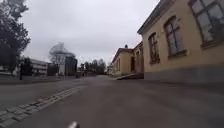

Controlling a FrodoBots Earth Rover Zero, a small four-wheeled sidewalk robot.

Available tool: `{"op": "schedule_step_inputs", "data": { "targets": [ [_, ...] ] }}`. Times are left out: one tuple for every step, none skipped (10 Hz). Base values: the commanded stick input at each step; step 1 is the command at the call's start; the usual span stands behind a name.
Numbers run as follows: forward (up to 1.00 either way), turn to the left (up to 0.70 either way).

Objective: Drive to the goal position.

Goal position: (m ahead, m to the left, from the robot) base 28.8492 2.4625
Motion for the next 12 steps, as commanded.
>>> {"op": "schedule_step_inputs", "data": {
  "targets": [
    [0.7, 0.0],
    [0.7, 0.0],
    [0.7, 0.0],
    [0.7, 0.0],
    [0.7, 0.0],
    [0.7, 0.0],
    [0.7, 0.0],
    [0.7, 0.0],
    [0.7, 0.0],
    [0.7, 0.0],
    [0.7, 0.0],
    [0.7, 0.0]
  ]
}}
